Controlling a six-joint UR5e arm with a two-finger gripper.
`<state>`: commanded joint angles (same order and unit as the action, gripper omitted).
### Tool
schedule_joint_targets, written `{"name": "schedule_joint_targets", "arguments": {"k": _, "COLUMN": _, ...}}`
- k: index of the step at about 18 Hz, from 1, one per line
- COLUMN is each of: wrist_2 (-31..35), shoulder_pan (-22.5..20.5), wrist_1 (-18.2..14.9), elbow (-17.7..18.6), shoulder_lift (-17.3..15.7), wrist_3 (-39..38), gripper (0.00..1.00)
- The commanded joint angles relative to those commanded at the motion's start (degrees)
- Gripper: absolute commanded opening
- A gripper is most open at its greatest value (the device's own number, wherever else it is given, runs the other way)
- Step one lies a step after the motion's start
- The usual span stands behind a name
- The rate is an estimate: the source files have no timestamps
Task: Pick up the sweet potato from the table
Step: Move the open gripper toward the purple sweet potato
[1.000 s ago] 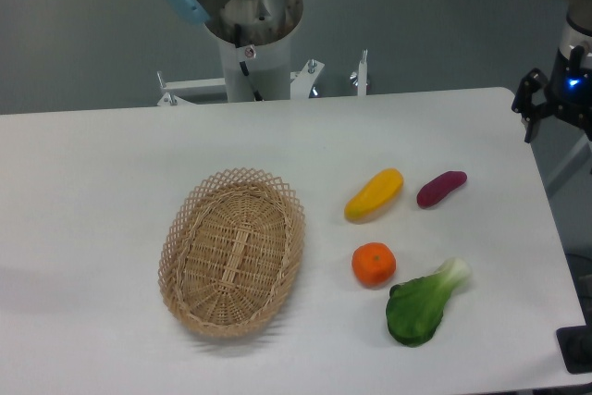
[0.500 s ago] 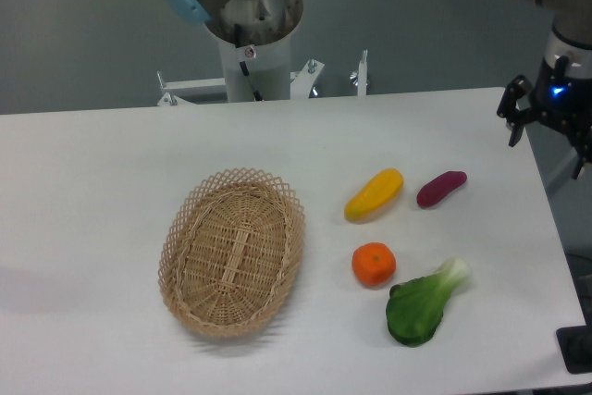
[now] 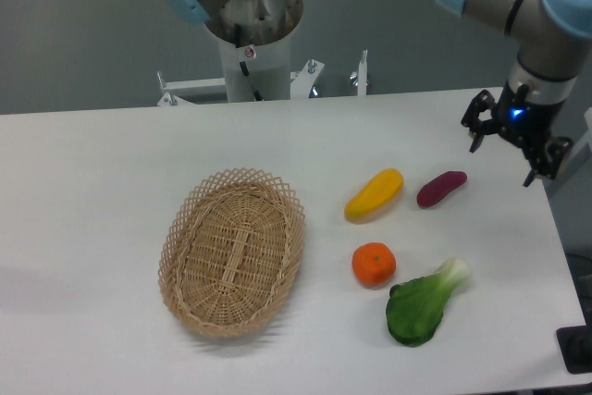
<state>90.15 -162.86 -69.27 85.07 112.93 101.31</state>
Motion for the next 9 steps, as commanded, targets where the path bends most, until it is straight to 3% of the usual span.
{"name": "schedule_joint_targets", "arguments": {"k": 2, "wrist_2": 1.95, "shoulder_pan": -0.09, "wrist_1": 2.45, "elbow": 1.84, "shoulder_lift": 1.58, "wrist_3": 4.58, "gripper": 1.0}}
{"name": "schedule_joint_targets", "arguments": {"k": 7, "wrist_2": 2.13, "shoulder_pan": -1.05, "wrist_1": 18.35, "elbow": 12.12, "shoulder_lift": 2.73, "wrist_3": 5.91, "gripper": 1.0}}
{"name": "schedule_joint_targets", "arguments": {"k": 9, "wrist_2": 2.13, "shoulder_pan": -1.32, "wrist_1": 20.22, "elbow": 14.15, "shoulder_lift": 2.82, "wrist_3": 5.91, "gripper": 1.0}}
